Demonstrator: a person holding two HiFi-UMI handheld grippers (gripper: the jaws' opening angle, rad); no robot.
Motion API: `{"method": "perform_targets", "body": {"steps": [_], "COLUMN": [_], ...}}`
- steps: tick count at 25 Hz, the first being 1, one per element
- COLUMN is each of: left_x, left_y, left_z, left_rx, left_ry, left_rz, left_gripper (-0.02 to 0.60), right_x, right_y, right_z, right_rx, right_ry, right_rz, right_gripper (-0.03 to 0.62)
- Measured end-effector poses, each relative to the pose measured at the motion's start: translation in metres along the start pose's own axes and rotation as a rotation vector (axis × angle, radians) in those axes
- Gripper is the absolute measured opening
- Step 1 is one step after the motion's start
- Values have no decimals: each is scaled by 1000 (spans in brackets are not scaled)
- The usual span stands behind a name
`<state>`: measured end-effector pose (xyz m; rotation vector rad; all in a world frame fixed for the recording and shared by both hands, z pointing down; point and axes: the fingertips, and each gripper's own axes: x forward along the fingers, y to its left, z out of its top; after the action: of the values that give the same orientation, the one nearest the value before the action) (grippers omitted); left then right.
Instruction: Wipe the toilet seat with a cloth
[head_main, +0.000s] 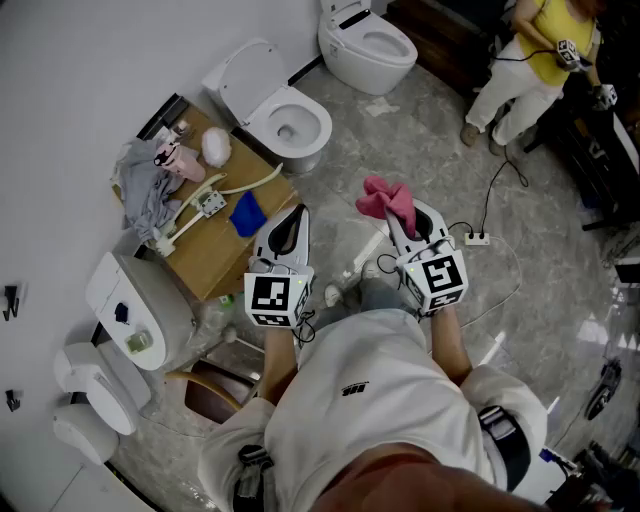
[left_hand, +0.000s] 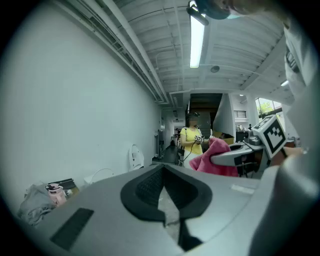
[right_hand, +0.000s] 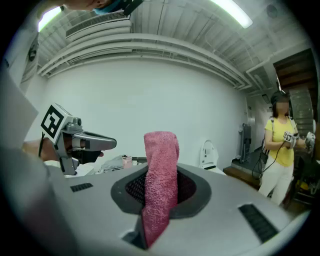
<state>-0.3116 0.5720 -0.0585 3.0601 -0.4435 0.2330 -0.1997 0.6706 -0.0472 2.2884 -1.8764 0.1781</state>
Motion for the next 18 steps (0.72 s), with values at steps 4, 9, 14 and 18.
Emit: {"method": "perform_targets", "body": {"steps": [4, 9, 14, 18], "left_x": [-16, -24, -19, -10], "left_y": [-9, -3, 7, 12], "left_z": [0, -9, -5, -3], "left_rx": [6, 0, 5, -7], "left_ry": [-1, -8, -21, -31], "left_rz": [-30, -62, -69, -65], "left_gripper": [11, 11, 11, 11], "right_x": [-14, -17, -13, -4], "right_y": [11, 25, 25, 17], "right_z": [-9, -7, -5, -1], "right_rx": [25, 22, 10, 2], "right_ry": [35, 24, 34, 31], "right_rz": [-17, -60, -75, -78], "right_gripper": [53, 54, 53, 54]}}
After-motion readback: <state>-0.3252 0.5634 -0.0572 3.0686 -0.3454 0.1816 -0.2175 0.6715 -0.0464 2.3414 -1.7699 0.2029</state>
